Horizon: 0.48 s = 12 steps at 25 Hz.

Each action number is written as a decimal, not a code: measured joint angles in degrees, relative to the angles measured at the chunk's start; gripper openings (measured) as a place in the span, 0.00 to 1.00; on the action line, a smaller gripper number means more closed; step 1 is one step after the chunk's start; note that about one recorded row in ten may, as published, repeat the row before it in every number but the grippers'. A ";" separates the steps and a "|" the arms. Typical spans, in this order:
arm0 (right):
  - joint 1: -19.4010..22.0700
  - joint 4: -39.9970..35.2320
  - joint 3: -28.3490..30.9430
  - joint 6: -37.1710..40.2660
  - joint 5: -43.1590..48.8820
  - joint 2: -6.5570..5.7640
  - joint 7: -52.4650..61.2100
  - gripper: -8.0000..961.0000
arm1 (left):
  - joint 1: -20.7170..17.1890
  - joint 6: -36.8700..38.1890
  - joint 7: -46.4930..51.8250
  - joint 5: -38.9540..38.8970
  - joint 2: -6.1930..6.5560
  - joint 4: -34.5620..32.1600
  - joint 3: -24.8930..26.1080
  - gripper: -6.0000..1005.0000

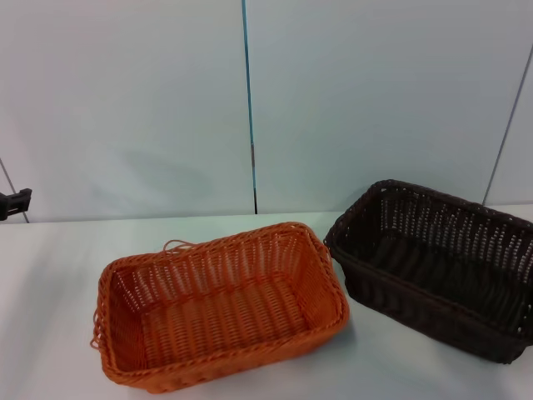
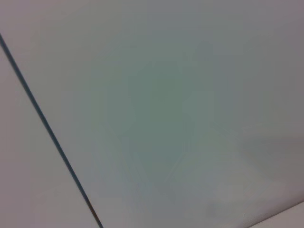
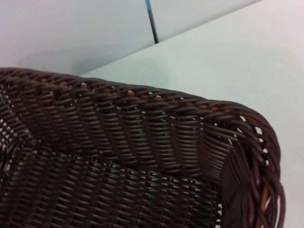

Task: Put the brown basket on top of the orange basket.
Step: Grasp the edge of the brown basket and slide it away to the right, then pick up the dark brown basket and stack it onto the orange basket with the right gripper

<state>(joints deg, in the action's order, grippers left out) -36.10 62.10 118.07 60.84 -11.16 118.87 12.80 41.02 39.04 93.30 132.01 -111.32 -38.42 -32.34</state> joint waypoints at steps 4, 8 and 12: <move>0.69 2.68 0.06 1.27 -0.01 0.04 0.07 0.19 | -0.01 -0.02 0.02 0.00 -0.04 0.01 0.00 0.72; 1.36 4.53 -0.15 1.82 -0.03 0.04 0.12 0.18 | -0.09 -0.02 0.03 0.00 -0.04 0.01 0.01 0.72; 2.21 6.72 -0.32 2.44 -0.05 0.07 0.12 0.18 | -0.15 -0.02 0.04 0.00 -0.21 -0.02 0.00 0.72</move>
<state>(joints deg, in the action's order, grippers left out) -33.89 68.82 117.75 63.28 -11.21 118.95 12.92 40.86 39.02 93.34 132.02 -111.54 -38.44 -32.34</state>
